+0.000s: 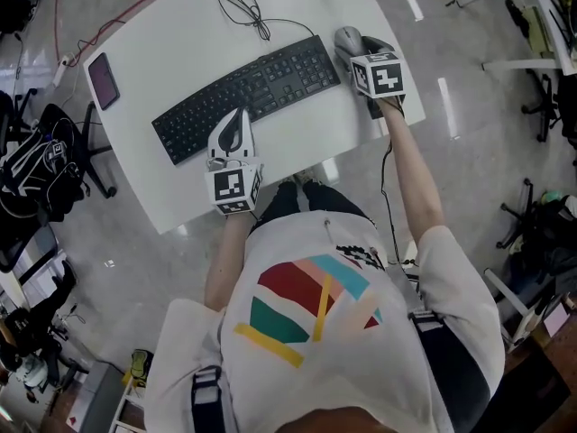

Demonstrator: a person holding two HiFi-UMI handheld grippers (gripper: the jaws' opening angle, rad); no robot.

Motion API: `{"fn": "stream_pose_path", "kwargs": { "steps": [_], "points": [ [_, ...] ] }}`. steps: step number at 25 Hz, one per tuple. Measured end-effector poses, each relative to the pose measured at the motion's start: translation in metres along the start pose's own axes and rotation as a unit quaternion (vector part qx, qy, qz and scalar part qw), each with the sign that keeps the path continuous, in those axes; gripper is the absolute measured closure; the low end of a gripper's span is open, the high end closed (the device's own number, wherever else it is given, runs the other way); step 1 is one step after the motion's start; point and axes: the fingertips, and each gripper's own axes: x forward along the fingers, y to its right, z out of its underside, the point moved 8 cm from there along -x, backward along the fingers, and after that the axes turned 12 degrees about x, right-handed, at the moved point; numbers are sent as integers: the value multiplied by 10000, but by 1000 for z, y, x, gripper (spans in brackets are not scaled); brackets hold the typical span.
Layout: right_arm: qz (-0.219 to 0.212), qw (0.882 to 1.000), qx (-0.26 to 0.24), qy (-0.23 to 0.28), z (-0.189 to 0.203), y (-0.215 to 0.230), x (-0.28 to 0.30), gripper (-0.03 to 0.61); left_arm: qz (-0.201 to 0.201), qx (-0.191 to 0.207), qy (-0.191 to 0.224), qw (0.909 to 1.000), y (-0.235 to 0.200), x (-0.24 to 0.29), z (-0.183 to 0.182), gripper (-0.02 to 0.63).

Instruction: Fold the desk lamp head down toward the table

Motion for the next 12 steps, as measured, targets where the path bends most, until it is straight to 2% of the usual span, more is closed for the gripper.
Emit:
{"fn": "stream_pose_path", "kwargs": {
  "steps": [12],
  "points": [
    [-29, 10000, 51, -75, 7, 3, 6, 288, -269, -101, -44, 9996, -7, -8, 4, 569]
  ]
}}
